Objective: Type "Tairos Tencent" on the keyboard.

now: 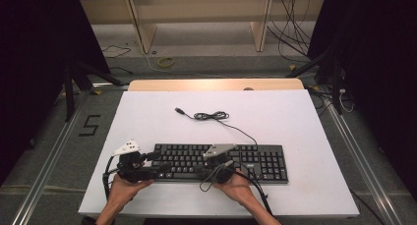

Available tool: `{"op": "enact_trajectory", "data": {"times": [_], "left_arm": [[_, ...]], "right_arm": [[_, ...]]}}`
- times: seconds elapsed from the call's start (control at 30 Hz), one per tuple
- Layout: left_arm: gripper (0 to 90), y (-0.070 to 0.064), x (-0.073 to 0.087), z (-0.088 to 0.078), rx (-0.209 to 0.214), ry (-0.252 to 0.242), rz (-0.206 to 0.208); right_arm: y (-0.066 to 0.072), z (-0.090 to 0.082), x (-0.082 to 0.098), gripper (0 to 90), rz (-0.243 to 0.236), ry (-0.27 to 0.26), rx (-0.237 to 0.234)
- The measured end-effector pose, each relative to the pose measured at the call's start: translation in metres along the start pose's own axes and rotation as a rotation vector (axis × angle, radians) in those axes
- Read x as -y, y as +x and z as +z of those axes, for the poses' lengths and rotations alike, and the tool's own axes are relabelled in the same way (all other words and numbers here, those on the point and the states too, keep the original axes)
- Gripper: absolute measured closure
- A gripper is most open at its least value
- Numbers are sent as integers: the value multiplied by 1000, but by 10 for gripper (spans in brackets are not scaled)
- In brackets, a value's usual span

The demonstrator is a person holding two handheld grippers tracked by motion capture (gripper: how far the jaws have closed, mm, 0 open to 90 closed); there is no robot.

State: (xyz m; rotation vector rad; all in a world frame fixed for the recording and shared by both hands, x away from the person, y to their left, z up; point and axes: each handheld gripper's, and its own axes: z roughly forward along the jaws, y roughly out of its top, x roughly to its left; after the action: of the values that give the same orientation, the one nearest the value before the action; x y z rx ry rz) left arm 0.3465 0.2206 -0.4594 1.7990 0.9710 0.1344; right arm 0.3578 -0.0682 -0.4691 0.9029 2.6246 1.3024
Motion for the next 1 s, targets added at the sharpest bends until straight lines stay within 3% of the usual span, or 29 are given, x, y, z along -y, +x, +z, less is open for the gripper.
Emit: {"op": "enact_trajectory", "data": {"times": [0.27, 0.73, 1.0], "left_arm": [[272, 1, 0, 0, -4, 2, -4], [273, 2, 1, 0, -9, 11, -3], [272, 3, 1, 0, -18, 19, -10]], "right_arm": [[-4, -8, -4, 896, 23, -39, -4], [-10, -15, -6, 762, 41, -65, -4], [-13, -17, -9, 638, 56, -77, -3]]}}
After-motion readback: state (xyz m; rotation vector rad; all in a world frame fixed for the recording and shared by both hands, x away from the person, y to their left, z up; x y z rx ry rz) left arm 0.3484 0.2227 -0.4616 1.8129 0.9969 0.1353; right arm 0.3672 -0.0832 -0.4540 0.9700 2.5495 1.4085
